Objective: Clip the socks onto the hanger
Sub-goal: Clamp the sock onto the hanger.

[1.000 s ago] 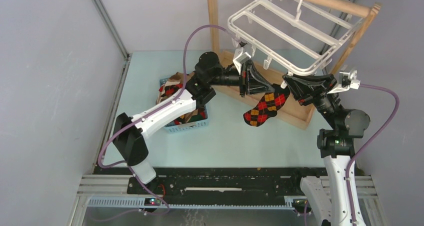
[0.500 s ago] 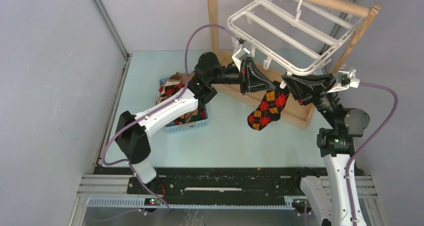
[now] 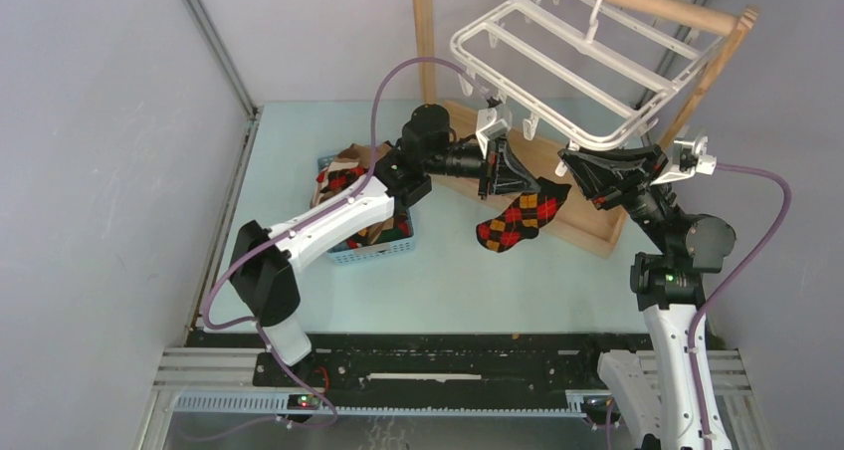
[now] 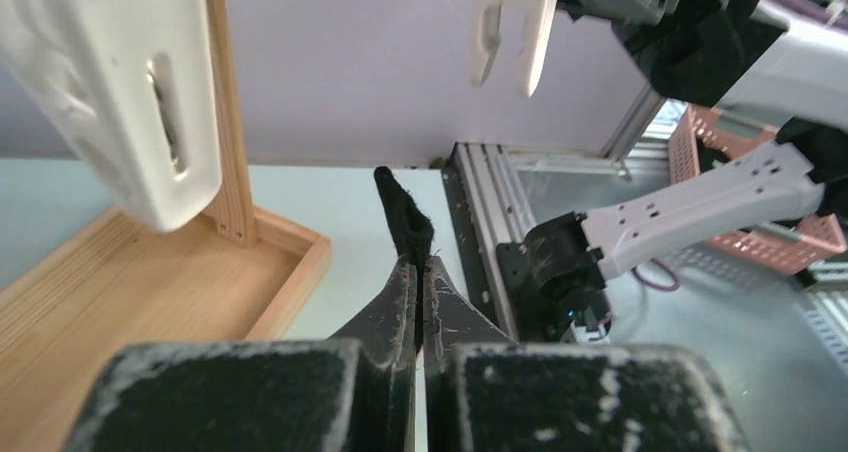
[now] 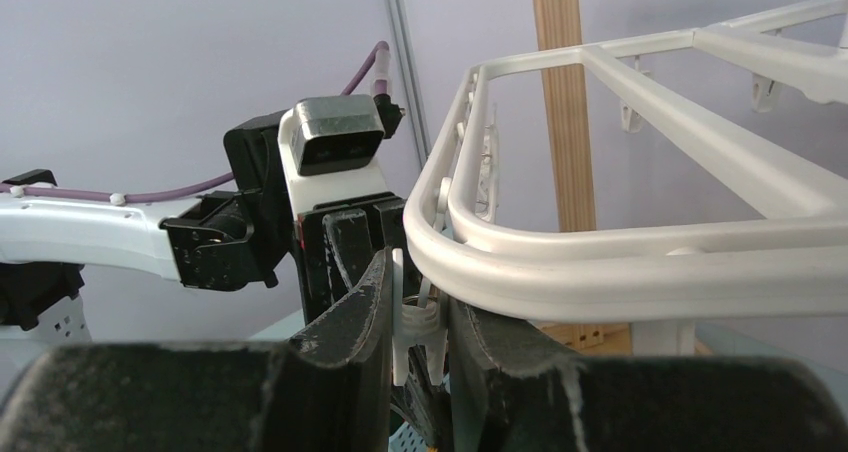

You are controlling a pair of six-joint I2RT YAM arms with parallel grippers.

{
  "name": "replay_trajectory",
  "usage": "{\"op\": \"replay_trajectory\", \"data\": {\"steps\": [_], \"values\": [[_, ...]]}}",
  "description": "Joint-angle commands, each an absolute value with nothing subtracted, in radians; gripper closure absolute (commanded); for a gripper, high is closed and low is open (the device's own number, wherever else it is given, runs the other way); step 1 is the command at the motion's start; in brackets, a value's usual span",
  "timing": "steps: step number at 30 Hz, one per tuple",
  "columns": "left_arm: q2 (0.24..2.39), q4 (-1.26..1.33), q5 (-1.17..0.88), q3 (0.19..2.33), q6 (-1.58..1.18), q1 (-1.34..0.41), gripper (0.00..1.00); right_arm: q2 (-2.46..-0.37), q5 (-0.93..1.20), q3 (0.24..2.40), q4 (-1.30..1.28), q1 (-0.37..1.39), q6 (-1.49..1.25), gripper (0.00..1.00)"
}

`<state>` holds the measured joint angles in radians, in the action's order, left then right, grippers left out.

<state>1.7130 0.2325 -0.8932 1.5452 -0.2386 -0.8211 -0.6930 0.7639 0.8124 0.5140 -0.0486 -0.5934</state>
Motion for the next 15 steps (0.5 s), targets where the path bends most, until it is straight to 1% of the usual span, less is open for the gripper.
{"op": "replay_trajectory", "data": {"steps": [1,6,15], "values": [[1.662,0.156,-0.889,1.601,-0.033,-0.815,1.0,-0.689,0.877,0.85,0.558,-0.022,-0.621,0.96],[1.67,0.189,-0.897,1.617,0.023,-0.811,1.0,-0.688,0.889,0.851,0.559,-0.019,-0.615,0.96],[1.648,0.374,-0.907,1.583,0.006,-0.81,1.0,-0.685,0.895,0.851,0.553,-0.02,-0.606,0.96]]}}
